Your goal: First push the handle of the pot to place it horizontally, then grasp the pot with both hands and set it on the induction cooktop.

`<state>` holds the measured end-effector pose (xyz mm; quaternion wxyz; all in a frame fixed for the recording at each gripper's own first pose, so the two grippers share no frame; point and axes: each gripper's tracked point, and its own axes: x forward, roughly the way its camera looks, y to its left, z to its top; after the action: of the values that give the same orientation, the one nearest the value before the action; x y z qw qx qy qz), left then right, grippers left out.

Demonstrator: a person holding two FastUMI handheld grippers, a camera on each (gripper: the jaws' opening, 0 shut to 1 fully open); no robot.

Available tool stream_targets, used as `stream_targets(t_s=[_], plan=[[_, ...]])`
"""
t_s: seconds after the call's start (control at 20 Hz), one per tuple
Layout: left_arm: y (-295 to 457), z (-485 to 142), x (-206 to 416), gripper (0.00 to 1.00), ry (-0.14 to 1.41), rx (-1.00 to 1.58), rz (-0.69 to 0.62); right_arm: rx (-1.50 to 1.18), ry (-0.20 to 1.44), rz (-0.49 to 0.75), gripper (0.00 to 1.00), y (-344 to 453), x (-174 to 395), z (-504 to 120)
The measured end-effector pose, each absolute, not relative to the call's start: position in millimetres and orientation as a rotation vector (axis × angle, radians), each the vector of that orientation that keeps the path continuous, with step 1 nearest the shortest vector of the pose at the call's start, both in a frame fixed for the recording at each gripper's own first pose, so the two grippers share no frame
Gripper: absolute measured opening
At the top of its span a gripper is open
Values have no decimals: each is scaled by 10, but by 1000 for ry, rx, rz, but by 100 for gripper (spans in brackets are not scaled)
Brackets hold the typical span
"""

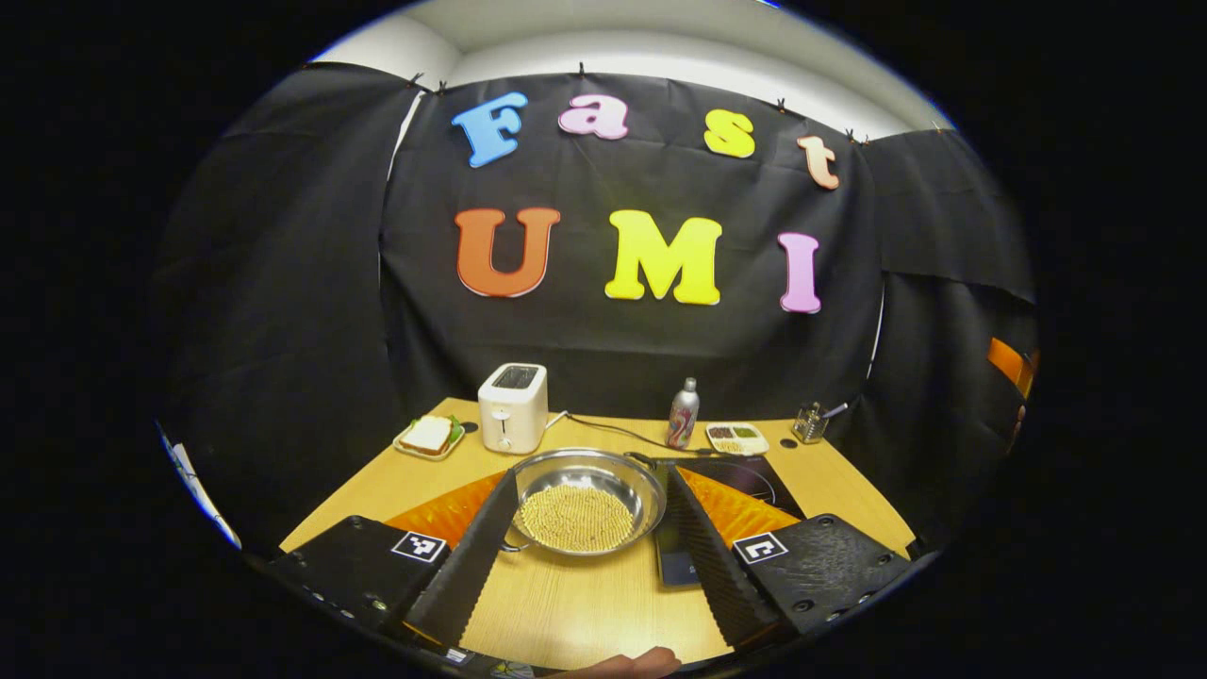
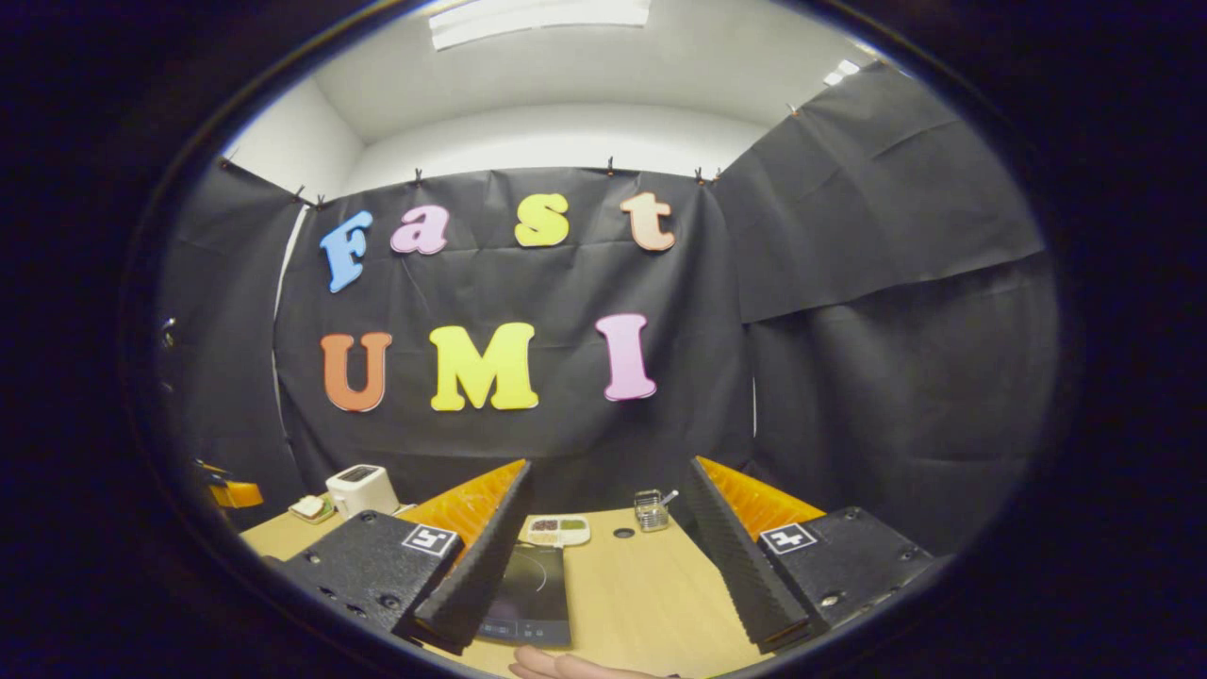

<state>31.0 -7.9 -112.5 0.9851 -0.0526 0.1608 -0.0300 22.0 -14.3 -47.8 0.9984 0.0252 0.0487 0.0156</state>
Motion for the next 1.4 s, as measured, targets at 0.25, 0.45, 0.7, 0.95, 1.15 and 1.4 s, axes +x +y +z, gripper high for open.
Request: stream_targets(t_s=[0.25,0.45,0.7,0.95,1.15,1.4], plan=[[-168,-1717,349,82,538,-172,-128,46,121,60,98,-17,219,-579],[-3,-2056,436,85,623,-141,-89,29,141,83,98,76,240,-682],[144,-2532,521,7,731,-64,-64,23,169,83,98,128,312,-812],[310,-2922,622,0,808,2,-23,21,198,76,98,123,392,-977],[310,-3171,736,1,846,-15,-33,21,227,68,98,114,466,-1131],[332,-3287,814,0,896,-13,-39,23,249,59,98,117,558,-1301]])
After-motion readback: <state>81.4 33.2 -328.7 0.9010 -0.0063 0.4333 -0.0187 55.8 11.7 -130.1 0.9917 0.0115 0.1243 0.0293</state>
